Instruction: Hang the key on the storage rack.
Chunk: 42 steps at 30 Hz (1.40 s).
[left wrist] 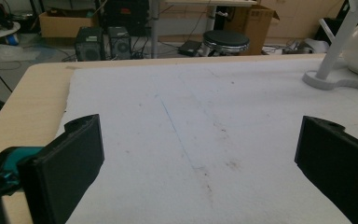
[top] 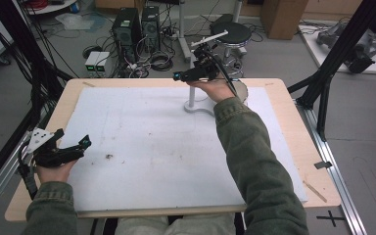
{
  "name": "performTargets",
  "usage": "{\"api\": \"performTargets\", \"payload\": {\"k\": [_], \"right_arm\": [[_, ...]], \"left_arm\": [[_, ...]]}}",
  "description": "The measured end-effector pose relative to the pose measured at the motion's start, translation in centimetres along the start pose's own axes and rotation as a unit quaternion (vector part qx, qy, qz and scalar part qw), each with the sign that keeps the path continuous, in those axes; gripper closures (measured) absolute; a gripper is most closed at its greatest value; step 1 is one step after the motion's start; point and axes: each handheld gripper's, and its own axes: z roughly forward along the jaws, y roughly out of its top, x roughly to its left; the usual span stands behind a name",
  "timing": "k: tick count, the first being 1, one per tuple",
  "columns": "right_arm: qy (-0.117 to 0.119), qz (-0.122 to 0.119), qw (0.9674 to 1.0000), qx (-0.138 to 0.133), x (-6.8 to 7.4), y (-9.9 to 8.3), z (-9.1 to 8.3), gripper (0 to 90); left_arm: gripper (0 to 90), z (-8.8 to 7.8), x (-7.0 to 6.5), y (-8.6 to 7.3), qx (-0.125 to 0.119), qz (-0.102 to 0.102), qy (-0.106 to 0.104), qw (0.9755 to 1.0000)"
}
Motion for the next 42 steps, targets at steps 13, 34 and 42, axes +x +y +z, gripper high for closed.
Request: {"api": "performTargets", "payload": {"k": [13,34,42], "right_arm": [[-0.035,0.019,0.9985,0.038,-1.2,-0.6,-2.6,0.7],[-0.064,0.029,0.9965,0.045,-2.6,-4.4,-6.3,0.7],[-0.072,0.027,0.9963,0.038,-2.7,-5.5,-7.4,0.7]], "left_arm": [[1.7,0.0,0.0,0.0,-0.001,-0.001,-0.001,1.0],[1.7,-0.1,0.0,0.0,-0.001,-0.001,-0.002,1.0],[1.7,-0.1,0.0,0.0,-0.001,-0.002,-0.001,1.0]]}}
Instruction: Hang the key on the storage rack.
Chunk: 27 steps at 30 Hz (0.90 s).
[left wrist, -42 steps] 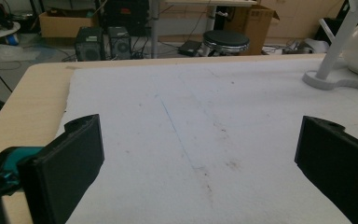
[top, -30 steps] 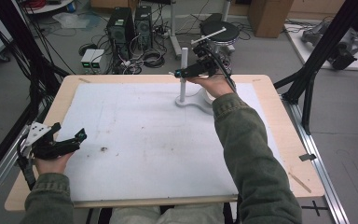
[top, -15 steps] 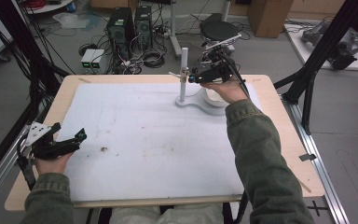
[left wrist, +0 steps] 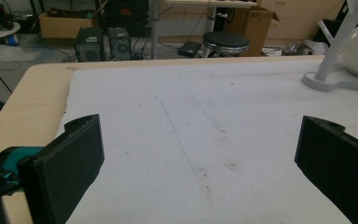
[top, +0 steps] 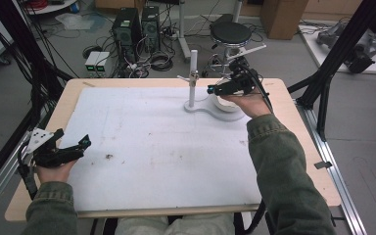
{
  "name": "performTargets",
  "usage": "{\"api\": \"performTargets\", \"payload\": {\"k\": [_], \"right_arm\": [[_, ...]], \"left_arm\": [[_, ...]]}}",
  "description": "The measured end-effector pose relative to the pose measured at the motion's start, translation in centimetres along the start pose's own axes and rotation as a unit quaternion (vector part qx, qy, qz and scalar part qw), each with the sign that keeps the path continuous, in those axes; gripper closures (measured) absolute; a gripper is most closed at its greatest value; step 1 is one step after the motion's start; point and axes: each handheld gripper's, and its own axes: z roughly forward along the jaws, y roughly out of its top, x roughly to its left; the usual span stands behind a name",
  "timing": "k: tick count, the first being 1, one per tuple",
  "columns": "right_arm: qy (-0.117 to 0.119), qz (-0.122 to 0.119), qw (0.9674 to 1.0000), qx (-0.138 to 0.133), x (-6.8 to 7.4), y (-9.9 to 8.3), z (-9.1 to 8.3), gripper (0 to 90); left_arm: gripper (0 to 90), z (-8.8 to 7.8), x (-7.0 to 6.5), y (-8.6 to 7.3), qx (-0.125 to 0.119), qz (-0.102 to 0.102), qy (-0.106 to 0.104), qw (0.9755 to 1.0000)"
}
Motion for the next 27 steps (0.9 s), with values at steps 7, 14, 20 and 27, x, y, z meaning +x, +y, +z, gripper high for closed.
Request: {"api": "performTargets", "payload": {"k": [7,14,20,27], "right_arm": [[-0.003,0.004,1.0,0.001,-0.5,-1.6,-0.3,0.7],[-0.001,0.016,0.9998,-0.008,-0.9,-3.3,-0.7,0.7],[0.0,0.02,0.9996,-0.022,-0.9,-4.5,-1.3,0.8],[-0.004,0.017,0.9997,-0.015,-0.8,-6.0,-1.2,0.8]], "left_arm": [[1.7,0.0,0.0,0.0,0.0,0.001,0.001,1.0],[1.7,0.0,0.0,0.0,0.001,0.0,0.001,1.0],[1.7,0.0,-0.1,0.0,0.001,0.0,0.0,1.0],[1.7,-0.1,0.0,0.0,0.002,0.0,0.0,1.0]]}}
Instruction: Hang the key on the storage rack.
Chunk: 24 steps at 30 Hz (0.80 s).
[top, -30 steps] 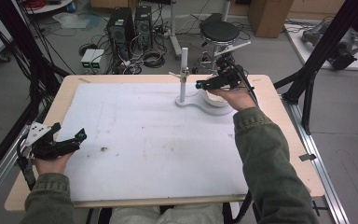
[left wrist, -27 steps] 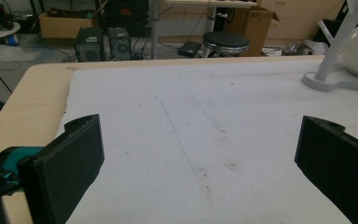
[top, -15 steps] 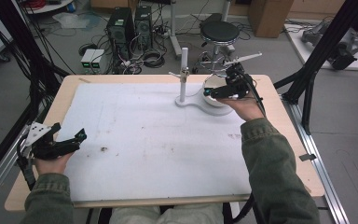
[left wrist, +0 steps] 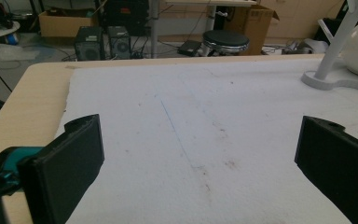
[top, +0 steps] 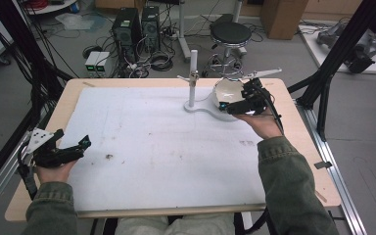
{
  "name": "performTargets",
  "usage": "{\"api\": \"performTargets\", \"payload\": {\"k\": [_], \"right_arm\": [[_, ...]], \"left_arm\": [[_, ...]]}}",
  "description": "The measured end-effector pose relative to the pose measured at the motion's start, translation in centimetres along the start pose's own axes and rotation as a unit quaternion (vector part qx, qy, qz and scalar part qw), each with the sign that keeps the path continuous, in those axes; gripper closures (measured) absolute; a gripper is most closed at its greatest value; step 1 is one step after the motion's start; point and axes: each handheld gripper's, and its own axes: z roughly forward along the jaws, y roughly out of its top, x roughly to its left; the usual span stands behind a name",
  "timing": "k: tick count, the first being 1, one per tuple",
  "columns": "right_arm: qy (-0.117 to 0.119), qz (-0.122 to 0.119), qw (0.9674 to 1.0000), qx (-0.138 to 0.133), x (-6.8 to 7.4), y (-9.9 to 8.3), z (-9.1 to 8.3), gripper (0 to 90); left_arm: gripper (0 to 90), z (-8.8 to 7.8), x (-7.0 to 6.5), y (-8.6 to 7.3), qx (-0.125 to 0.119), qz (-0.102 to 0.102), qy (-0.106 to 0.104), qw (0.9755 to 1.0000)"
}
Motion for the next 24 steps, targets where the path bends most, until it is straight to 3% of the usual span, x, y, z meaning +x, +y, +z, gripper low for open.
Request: {"api": "performTargets", "payload": {"k": [11,19,21,24], "right_arm": [[-0.009,-0.015,0.9998,-0.001,0.5,-1.7,0.2,0.8],[-0.013,-0.009,0.9999,-0.002,0.6,-3.2,0.6,0.8],[-0.028,-0.01,0.9995,-0.015,0.7,-3.8,0.7,0.8],[-0.026,-0.002,0.9995,-0.02,0.7,-4.3,0.7,0.8]], "left_arm": [[1.7,-0.1,0.0,0.0,0.001,0.0,0.0,1.0],[1.7,-0.1,-0.1,0.0,0.001,-0.001,0.0,1.0],[1.7,-0.1,0.0,0.0,0.001,-0.001,0.0,1.0],[1.7,-0.1,0.0,0.0,0.001,-0.001,0.0,1.0]]}}
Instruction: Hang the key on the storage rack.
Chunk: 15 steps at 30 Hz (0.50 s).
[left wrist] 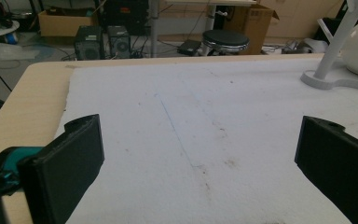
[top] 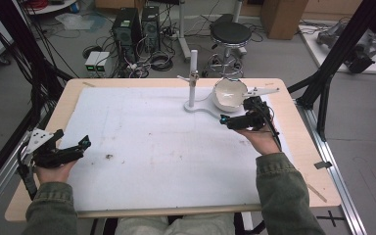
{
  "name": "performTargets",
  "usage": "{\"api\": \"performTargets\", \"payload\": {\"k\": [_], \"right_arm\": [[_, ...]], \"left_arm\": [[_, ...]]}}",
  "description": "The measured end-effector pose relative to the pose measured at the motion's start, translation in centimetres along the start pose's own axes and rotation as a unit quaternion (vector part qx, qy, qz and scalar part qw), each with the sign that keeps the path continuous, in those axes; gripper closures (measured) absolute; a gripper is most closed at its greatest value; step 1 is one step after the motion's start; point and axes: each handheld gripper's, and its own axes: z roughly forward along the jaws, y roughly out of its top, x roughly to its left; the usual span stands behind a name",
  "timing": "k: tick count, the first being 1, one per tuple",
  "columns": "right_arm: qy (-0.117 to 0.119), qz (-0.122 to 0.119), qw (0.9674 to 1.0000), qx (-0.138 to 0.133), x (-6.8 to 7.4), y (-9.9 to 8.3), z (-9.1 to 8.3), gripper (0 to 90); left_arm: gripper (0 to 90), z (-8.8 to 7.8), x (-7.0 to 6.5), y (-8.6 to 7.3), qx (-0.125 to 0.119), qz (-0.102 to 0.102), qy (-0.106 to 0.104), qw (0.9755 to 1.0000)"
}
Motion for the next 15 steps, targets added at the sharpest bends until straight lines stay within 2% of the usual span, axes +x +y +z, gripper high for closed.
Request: {"api": "performTargets", "payload": {"k": [3,4,9,15], "right_arm": [[-0.003,0.004,1.0,-0.001,-0.2,-0.8,0.1,0.8],[-0.011,0.01,0.9999,-0.009,-0.3,-1.2,-0.1,0.8],[-0.016,0.024,0.9992,-0.027,-0.8,-2.1,-0.5,0.8],[-0.023,0.035,0.9986,-0.033,-1.1,-3.3,-0.9,0.8]], "left_arm": [[1.7,0.0,0.0,0.0,0.0,0.0,0.0,1.0],[1.7,0.0,0.0,0.0,0.0,0.0,-0.001,1.0],[1.7,0.0,0.0,0.0,0.0,0.0,0.0,1.0],[1.7,0.0,0.0,0.0,0.001,-0.001,0.0,1.0]]}}
